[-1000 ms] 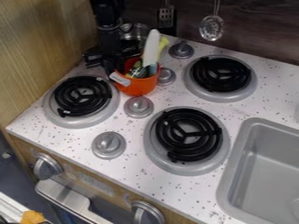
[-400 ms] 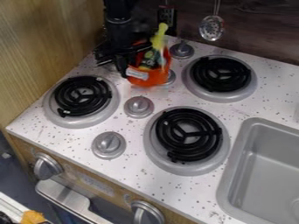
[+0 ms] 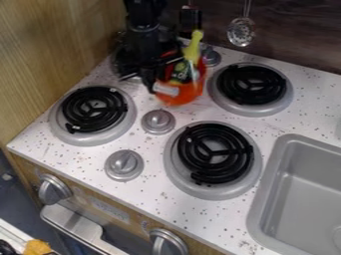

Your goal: Put the pot in the top right burner

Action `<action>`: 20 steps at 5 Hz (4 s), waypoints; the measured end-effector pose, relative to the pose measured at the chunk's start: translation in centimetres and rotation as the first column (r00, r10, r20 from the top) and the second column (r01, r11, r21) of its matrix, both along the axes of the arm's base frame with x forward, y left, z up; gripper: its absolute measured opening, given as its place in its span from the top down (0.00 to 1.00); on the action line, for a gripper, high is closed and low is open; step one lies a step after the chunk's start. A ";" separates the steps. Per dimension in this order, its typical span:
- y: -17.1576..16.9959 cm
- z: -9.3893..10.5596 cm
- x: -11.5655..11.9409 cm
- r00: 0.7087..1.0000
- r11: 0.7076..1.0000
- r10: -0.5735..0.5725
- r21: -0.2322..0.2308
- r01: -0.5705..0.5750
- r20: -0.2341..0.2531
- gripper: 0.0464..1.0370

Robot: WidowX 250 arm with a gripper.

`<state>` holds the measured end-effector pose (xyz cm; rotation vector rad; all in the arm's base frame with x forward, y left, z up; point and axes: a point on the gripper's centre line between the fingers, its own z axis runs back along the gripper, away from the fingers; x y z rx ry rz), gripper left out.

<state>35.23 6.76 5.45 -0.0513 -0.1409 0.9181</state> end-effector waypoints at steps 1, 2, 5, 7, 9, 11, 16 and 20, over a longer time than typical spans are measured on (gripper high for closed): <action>-1.5 1.2 1.2 0.999 1.000 -0.030 -0.001 0.030 0.022 0.97; -2.9 1.8 2.6 0.997 0.999 -0.035 0.010 0.034 0.065 0.97; -6.4 -1.0 5.6 0.996 0.999 0.000 0.049 -0.005 0.094 0.97; -7.0 -0.9 7.3 0.994 0.998 -0.042 0.060 0.037 0.098 0.97; -8.5 -1.4 8.2 0.991 0.997 -0.056 0.059 0.049 0.123 0.97; -9.0 -2.0 8.0 0.988 0.997 -0.069 0.030 0.066 0.139 0.77; -8.3 0.4 5.5 1.000 0.998 0.022 0.053 -0.022 -0.004 0.04; -7.2 3.5 6.4 0.871 0.933 0.357 -0.090 -0.347 0.338 0.04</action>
